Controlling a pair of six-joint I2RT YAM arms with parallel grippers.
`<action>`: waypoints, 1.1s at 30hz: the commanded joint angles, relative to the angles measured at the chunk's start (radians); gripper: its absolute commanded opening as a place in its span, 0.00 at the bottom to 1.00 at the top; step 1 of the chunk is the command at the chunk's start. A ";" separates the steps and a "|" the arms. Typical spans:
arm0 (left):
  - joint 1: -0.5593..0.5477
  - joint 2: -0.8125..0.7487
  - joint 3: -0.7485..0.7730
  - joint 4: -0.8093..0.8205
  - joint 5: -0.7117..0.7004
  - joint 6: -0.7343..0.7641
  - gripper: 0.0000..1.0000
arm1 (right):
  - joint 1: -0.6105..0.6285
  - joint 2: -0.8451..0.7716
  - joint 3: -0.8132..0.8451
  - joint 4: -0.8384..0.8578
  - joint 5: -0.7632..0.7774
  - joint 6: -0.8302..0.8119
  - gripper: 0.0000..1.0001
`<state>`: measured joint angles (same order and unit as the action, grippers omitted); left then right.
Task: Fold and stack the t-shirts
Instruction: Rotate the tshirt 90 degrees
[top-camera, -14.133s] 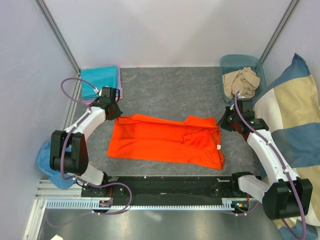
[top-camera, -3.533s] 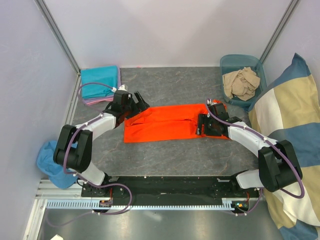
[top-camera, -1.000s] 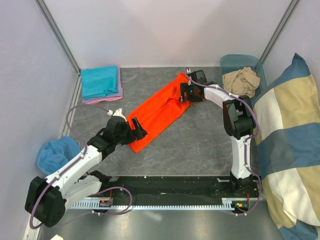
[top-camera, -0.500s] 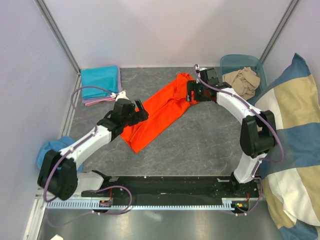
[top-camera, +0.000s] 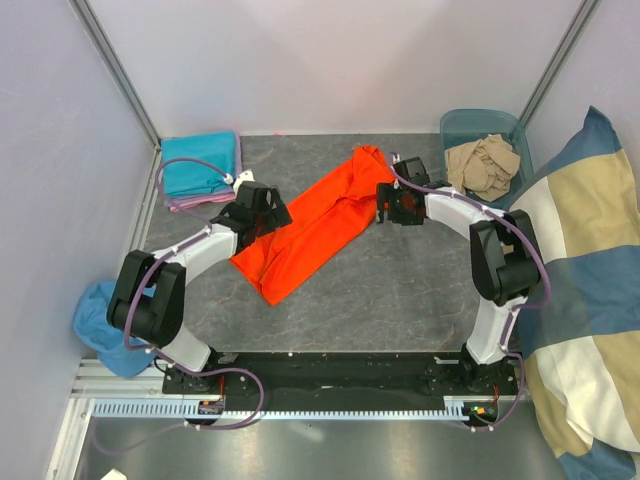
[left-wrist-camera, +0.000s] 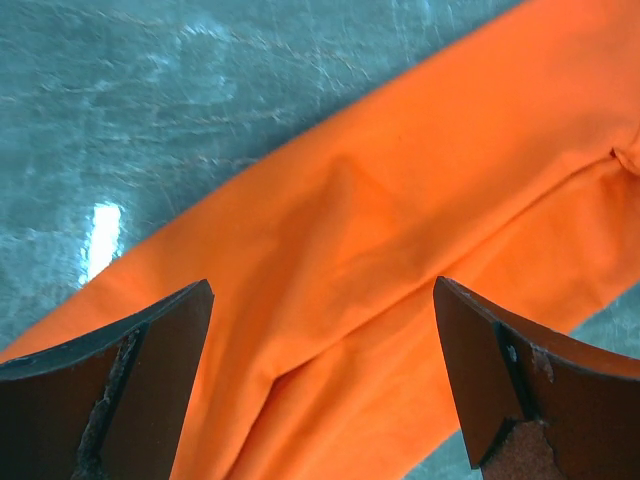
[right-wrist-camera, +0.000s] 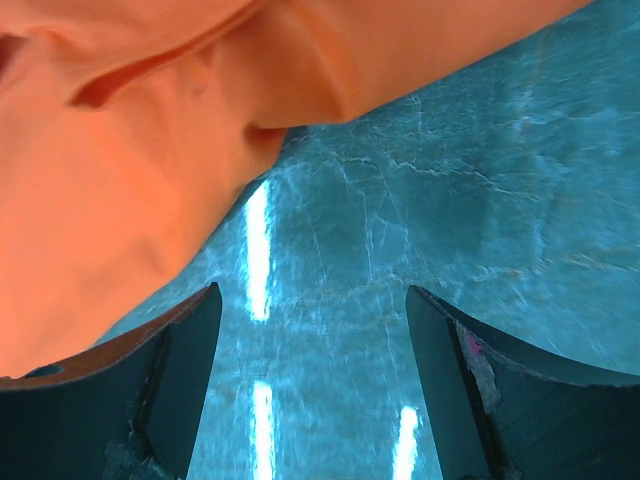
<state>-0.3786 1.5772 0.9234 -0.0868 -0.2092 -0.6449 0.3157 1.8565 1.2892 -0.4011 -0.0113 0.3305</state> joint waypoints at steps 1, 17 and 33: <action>0.015 0.024 0.020 0.044 -0.045 0.040 1.00 | -0.007 0.101 0.058 0.053 0.014 0.047 0.83; 0.015 0.184 -0.008 0.027 -0.038 -0.009 1.00 | -0.026 0.351 0.278 0.033 -0.081 0.051 0.83; -0.114 -0.017 -0.238 -0.014 0.126 -0.108 1.00 | -0.032 0.581 0.590 -0.133 -0.171 -0.028 0.84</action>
<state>-0.4198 1.5654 0.7475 -0.0170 -0.1711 -0.6788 0.2848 2.3348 1.8660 -0.4110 -0.1539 0.3355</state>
